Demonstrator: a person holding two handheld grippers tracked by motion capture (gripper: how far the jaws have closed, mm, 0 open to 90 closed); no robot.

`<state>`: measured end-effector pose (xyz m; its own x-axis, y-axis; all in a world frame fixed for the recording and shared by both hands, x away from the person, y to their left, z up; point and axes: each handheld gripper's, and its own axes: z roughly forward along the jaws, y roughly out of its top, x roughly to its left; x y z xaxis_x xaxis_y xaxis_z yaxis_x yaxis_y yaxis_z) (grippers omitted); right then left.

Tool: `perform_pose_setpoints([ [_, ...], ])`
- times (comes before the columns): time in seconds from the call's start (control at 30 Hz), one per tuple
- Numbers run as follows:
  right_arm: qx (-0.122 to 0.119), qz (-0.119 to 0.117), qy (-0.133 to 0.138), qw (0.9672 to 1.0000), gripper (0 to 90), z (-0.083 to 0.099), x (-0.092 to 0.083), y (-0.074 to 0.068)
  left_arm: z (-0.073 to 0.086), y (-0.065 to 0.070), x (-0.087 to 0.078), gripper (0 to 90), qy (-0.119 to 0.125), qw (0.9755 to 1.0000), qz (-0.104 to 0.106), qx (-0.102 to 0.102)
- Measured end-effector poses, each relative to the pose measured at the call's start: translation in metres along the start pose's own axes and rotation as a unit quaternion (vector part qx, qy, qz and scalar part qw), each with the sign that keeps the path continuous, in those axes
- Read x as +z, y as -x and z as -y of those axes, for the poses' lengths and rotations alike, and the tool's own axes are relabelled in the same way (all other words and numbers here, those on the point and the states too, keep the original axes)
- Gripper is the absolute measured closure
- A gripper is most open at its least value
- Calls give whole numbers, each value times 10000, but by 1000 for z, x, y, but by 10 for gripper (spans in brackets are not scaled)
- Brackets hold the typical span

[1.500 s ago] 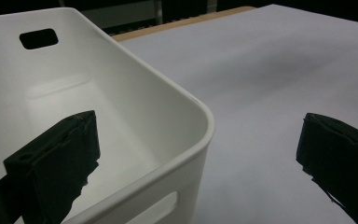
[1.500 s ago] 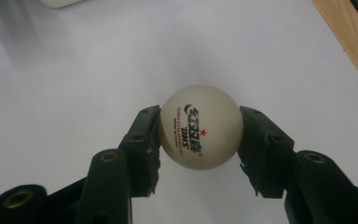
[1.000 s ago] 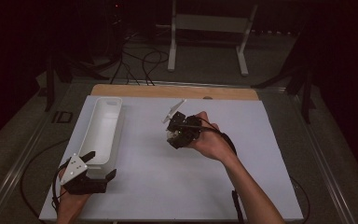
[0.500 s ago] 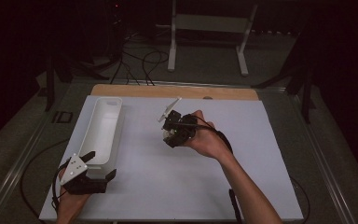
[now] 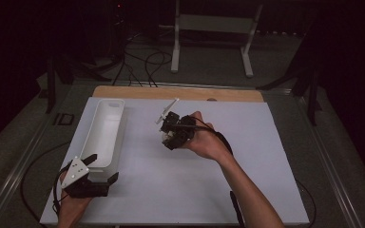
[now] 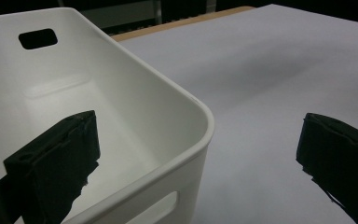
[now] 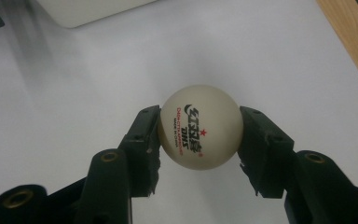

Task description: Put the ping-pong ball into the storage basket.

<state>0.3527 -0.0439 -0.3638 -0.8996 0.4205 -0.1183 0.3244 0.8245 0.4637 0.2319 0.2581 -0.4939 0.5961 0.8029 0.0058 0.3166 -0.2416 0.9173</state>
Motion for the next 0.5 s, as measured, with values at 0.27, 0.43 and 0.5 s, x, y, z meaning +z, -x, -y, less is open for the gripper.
perform_pose_setpoints([
  [0.27, -35, -37, 5, 10000, 504, -5, 3, -1, 0, 0, 0, 1, 1, 10000, 3, 0],
  [0.43, -38, -75, 13, 10000, 504, -8, 5, -2, 0, 0, 0, 1, -1, 10000, 4, 2],
  [0.5, -46, -84, 21, 10000, 504, -8, 5, -2, 0, 0, 0, 1, -1, 10000, 4, 3],
])
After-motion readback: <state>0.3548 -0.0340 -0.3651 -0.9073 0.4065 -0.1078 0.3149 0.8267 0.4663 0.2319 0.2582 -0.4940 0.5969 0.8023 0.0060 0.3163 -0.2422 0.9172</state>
